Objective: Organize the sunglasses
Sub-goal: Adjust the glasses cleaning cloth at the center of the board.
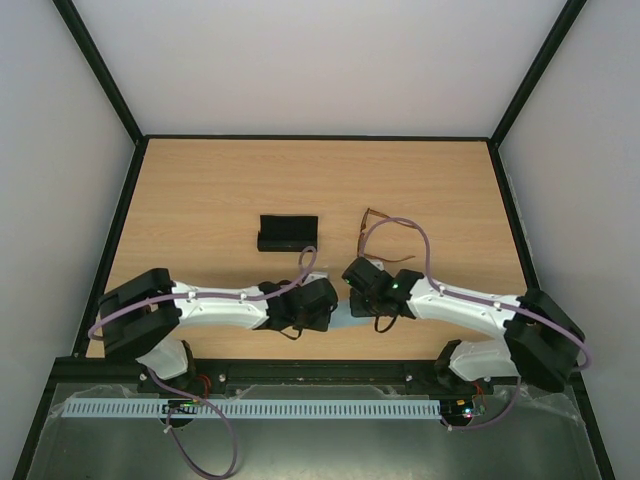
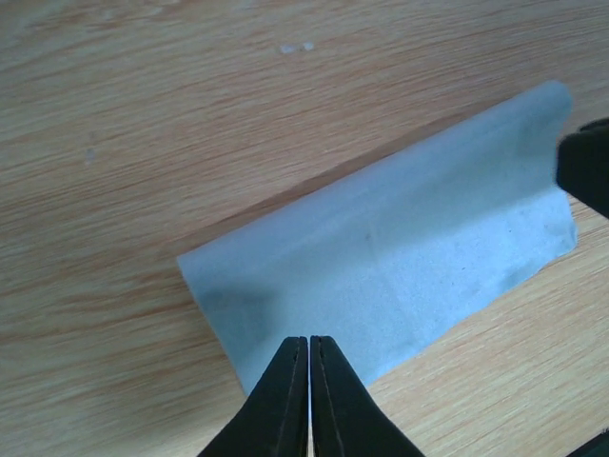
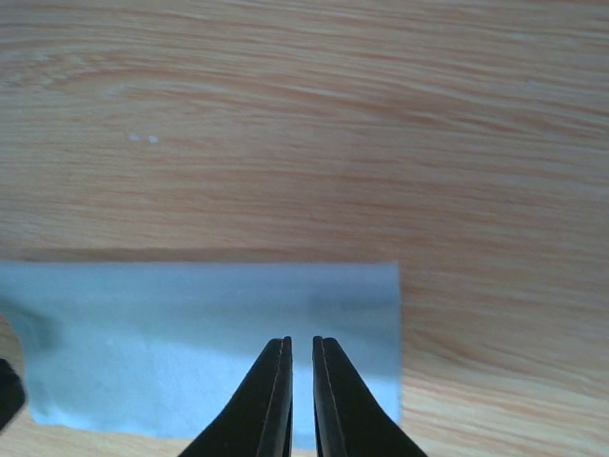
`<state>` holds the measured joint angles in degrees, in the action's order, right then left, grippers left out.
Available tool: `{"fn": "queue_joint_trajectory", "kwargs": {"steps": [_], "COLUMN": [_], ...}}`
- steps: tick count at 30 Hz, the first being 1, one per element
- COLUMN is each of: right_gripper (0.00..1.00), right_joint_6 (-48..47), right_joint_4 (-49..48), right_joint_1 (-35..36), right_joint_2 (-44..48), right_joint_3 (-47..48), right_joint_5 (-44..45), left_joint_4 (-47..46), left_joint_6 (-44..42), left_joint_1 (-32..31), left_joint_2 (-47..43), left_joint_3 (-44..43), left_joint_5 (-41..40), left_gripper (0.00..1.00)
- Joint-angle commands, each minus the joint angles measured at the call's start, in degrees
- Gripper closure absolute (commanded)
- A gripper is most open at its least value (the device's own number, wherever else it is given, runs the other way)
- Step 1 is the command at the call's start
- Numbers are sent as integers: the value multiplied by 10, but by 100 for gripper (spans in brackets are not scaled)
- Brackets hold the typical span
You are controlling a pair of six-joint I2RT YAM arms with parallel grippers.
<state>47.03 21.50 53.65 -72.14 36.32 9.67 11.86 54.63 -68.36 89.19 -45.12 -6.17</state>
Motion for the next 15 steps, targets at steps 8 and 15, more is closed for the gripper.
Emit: {"fn": "queue_joint_trajectory", "kwargs": {"steps": [8, 15], "right_gripper": [90, 90], "right_joint_6": [-17, -15], "right_joint_4": [-92, -143], "right_joint_1": [-10, -29], "right_joint_2": [-81, -72], "right_joint_3": [36, 13], "right_joint_5": [-58, -119], "left_joint_4": [-73, -149], "left_joint_6": [19, 65], "left_joint_1": [41, 55], "left_joint_2": [-13, -122], "left_joint_3": [20, 129], "left_joint_5": [11, 24], "left_gripper": [96, 89]}}
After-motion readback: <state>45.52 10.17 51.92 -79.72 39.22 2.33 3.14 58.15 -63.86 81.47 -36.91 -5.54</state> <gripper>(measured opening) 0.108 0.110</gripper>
